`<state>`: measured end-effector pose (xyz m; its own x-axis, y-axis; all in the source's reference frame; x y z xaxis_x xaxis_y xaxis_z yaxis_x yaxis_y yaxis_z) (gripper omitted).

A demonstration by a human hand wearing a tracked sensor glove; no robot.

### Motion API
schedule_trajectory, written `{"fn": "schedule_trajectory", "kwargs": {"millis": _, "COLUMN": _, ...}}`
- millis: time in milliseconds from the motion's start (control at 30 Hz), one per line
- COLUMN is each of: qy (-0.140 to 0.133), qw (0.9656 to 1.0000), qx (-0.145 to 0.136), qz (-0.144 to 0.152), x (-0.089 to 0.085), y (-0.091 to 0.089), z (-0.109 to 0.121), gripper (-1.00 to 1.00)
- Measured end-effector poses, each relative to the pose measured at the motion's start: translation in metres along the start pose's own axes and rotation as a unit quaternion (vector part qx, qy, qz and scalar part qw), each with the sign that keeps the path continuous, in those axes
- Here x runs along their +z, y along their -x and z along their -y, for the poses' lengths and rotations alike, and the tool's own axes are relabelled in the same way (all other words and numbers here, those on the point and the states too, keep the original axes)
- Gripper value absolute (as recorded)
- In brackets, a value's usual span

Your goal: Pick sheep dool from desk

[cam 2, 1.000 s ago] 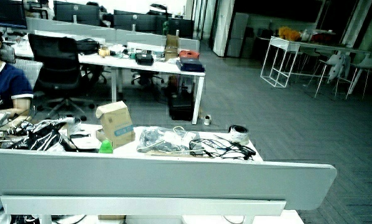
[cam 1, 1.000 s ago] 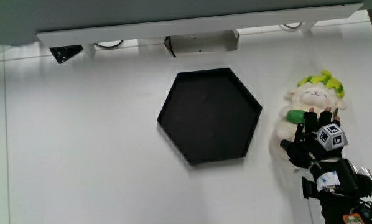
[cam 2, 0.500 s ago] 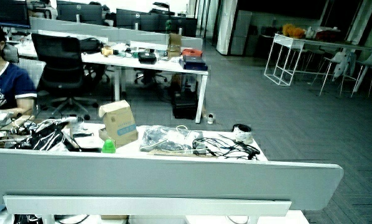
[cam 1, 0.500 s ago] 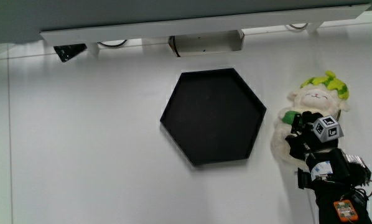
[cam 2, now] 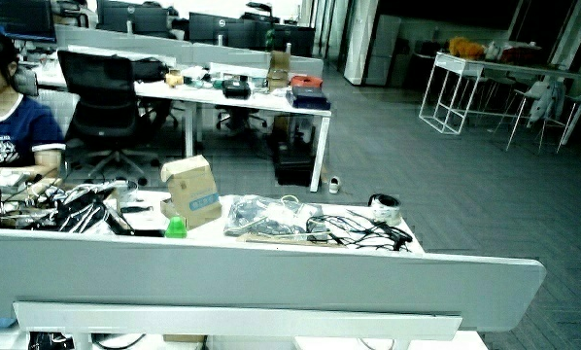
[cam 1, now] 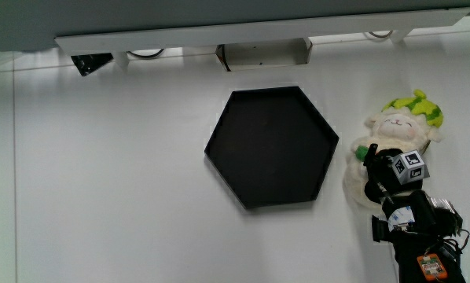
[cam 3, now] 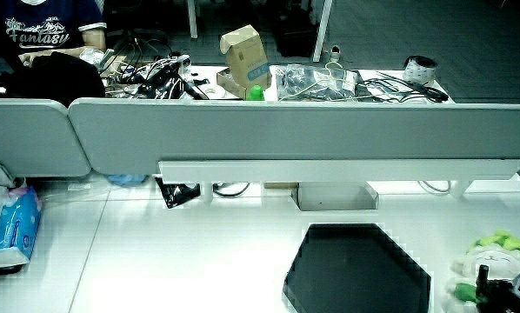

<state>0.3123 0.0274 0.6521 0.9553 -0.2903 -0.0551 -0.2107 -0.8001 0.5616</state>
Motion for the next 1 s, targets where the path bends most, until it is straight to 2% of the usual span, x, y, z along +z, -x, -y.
{"fn": "schedule_trajectory", "kwargs": {"millis": 67, "qy": 0.017, "qw": 0.9998, "qx": -0.007, "qz": -0.007, "x": -0.007, "y": -0.003, "z": -0.004, "gripper": 1.00}}
{"fn": "schedule_trajectory", "kwargs": {"millis": 100, "qy": 0.025, "qw": 0.9997, "qx": -0.007, "qz": 0.003, "x": -0.003, "y": -0.001, "z": -0.003, "gripper": 1.00}}
{"fn": "schedule_trajectory", "kwargs": {"millis": 133, "qy": 0.044, "qw": 0.9990, "qx": -0.005, "qz": -0.001, "x": -0.006, "y": -0.002, "z": -0.006, "gripper": 1.00}}
{"fn": "schedule_trajectory", "kwargs": {"millis": 167, "qy": 0.047, "qw": 0.9989, "qx": -0.007, "qz": 0.004, "x": -0.002, "y": -0.001, "z": -0.005, "gripper": 1.00}}
{"fn": "schedule_trajectory", "kwargs": {"millis": 200, "qy": 0.064, "qw": 0.9980, "qx": 0.000, "qz": -0.001, "x": -0.002, "y": -0.001, "z": -0.006, "gripper": 1.00}}
{"fn": "schedule_trajectory", "kwargs": {"millis": 233, "qy": 0.080, "qw": 0.9968, "qx": 0.002, "qz": 0.001, "x": -0.009, "y": -0.003, "z": -0.009, "gripper": 1.00}}
{"fn": "schedule_trajectory", "kwargs": {"millis": 300, "qy": 0.114, "qw": 0.9933, "qx": 0.014, "qz": -0.008, "x": -0.014, "y": -0.002, "z": -0.011, "gripper": 1.00}}
{"fn": "schedule_trajectory", "kwargs": {"millis": 333, "qy": 0.123, "qw": 0.9922, "qx": 0.019, "qz": 0.009, "x": -0.018, "y": 0.000, "z": -0.013, "gripper": 1.00}}
{"fn": "schedule_trajectory", "kwargs": {"millis": 400, "qy": 0.158, "qw": 0.9868, "qx": 0.037, "qz": 0.006, "x": -0.026, "y": 0.002, "z": -0.020, "gripper": 1.00}}
{"fn": "schedule_trajectory", "kwargs": {"millis": 433, "qy": 0.172, "qw": 0.9841, "qx": 0.037, "qz": 0.028, "x": -0.030, "y": 0.004, "z": -0.023, "gripper": 1.00}}
{"fn": "schedule_trajectory", "kwargs": {"millis": 467, "qy": 0.182, "qw": 0.9816, "qx": 0.048, "qz": 0.033, "x": -0.027, "y": 0.008, "z": -0.023, "gripper": 1.00}}
{"fn": "schedule_trajectory", "kwargs": {"millis": 533, "qy": 0.192, "qw": 0.9792, "qx": 0.053, "qz": 0.037, "x": -0.028, "y": 0.011, "z": -0.022, "gripper": 1.00}}
{"fn": "schedule_trajectory", "kwargs": {"millis": 600, "qy": 0.164, "qw": 0.9835, "qx": 0.052, "qz": 0.055, "x": -0.026, "y": 0.015, "z": -0.018, "gripper": 1.00}}
{"fn": "schedule_trajectory", "kwargs": {"millis": 667, "qy": 0.151, "qw": 0.9856, "qx": 0.036, "qz": 0.068, "x": -0.033, "y": 0.016, "z": -0.017, "gripper": 1.00}}
{"fn": "schedule_trajectory", "kwargs": {"millis": 733, "qy": 0.123, "qw": 0.9891, "qx": 0.029, "qz": 0.075, "x": -0.030, "y": 0.020, "z": -0.013, "gripper": 1.00}}
{"fn": "schedule_trajectory", "kwargs": {"millis": 767, "qy": 0.126, "qw": 0.9888, "qx": 0.022, "qz": 0.077, "x": -0.031, "y": 0.020, "z": -0.012, "gripper": 1.00}}
{"fn": "schedule_trajectory", "kwargs": {"millis": 867, "qy": 0.108, "qw": 0.9917, "qx": 0.016, "qz": 0.068, "x": -0.030, "y": 0.018, "z": -0.010, "gripper": 1.00}}
{"fn": "schedule_trajectory", "kwargs": {"millis": 933, "qy": 0.084, "qw": 0.9942, "qx": 0.013, "qz": 0.065, "x": -0.028, "y": 0.016, "z": -0.008, "gripper": 1.00}}
{"fn": "schedule_trajectory", "kwargs": {"millis": 967, "qy": 0.081, "qw": 0.9948, "qx": 0.005, "qz": 0.061, "x": -0.038, "y": 0.009, "z": -0.010, "gripper": 1.00}}
{"fn": "schedule_trajectory", "kwargs": {"millis": 1000, "qy": 0.064, "qw": 0.9964, "qx": -0.008, "qz": 0.056, "x": -0.040, "y": -0.002, "z": -0.007, "gripper": 1.00}}
